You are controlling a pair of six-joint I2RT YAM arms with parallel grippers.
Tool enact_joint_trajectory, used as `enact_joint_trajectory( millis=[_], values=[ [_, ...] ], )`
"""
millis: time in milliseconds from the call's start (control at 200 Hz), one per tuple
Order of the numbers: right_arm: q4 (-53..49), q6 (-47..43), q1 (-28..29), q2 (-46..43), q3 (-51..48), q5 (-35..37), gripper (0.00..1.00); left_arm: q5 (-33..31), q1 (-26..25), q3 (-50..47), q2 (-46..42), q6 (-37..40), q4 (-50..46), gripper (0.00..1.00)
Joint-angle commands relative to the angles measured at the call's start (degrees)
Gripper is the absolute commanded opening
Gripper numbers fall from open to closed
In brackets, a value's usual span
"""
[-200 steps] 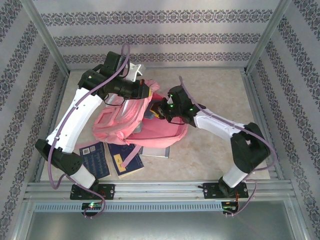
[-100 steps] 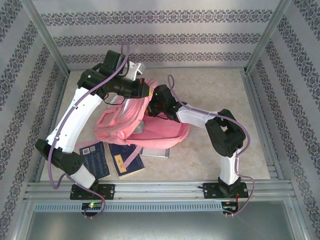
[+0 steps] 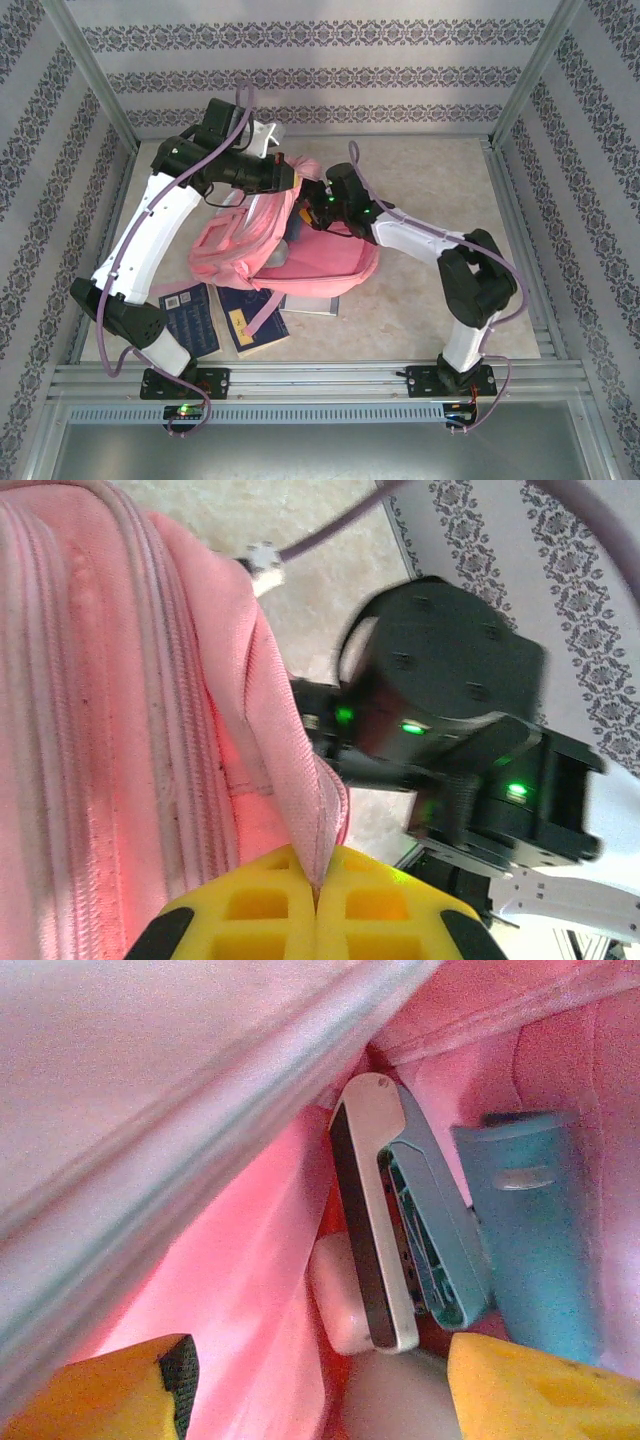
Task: Pack the student bag
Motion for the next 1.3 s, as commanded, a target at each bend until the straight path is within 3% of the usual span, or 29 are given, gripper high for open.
enact_joint_trajectory(
  millis=[0,300,545,744,854,969,1139,1294],
  values=[
    [-2.71,-9.83,-0.3,-4.37,-2.09,-5.21,0.68,-1.37,1.61,0.78,-0.35,-1.49,5.36,0.0],
    [-23.28,-28.52,-2.2,-19.41,-3.05,-4.18,0.66,-5.08,5.51,-6.18,-1.02,-4.78,14.52,0.03],
    [-35.38,-36.78,-1.6,-32.43,-11.84,-1.22,0.65,-9.14,7.84,-2.36,5.48,-2.87,15.15,0.08],
    [-41.74,-41.17,1.33,-34.7,-13.43,1.7,0.64,-8.92,7.84,2.67,12.37,-2.49,14.7,0.18],
    [-45.73,-44.2,3.73,-32.58,-11.15,4.4,0.65,-9.42,7.85,3.39,12.98,-3.67,13.64,0.37],
    [-50.63,-47.76,7.2,-29.25,-7.78,7.84,0.65,-10.37,7.84,-1.24,7.86,-5.48,13.33,0.5],
    [-50.83,-49.32,9.7,-26.74,-7.17,9.25,0.65,-10.37,7.7,-14.49,-5.48,-8.26,12.61,0.49],
    [-48.3,-50.32,13.15,-21.3,-5.8,5.92,0.65,-15.85,7.71,-32.05,-21.38,-14.02,12.78,0.49]
  ],
)
